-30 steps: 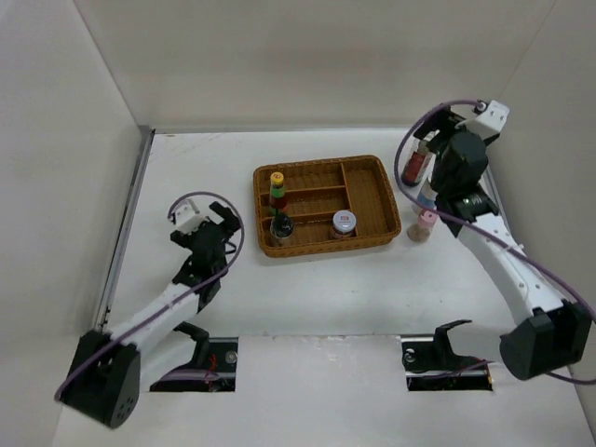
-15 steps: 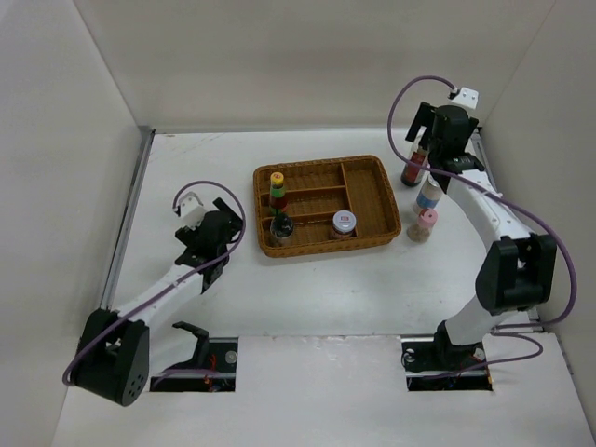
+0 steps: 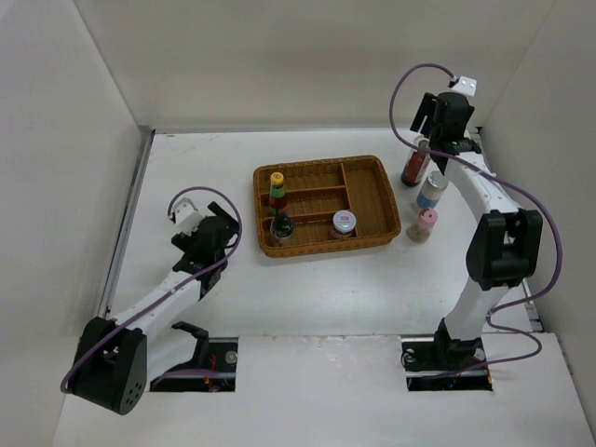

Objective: Organize the condiment bottles

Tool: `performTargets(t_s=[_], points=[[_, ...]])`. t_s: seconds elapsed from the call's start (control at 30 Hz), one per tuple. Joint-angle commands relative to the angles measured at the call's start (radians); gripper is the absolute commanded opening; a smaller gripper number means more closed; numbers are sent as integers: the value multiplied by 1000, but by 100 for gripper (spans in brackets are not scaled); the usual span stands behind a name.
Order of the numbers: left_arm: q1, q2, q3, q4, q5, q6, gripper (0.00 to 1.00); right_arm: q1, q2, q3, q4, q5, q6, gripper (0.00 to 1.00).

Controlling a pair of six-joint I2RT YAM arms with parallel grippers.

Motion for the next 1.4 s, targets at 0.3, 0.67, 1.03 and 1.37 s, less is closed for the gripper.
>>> performTargets(t_s=[0.3,0.67,1.03,1.37], points=[[8,-12,-44,115,14,-22,100,12,37,79,32,51,-63,36],[14,-36,-47,121,48,-19,100,105,-61,260,66,113,-131,23],[17,10,-42,140,92,-19,100,358,-60,332,81,83,-169,23],[20,-18,-56,152,91,-16,100,498,66,384,129,80,-192,23]])
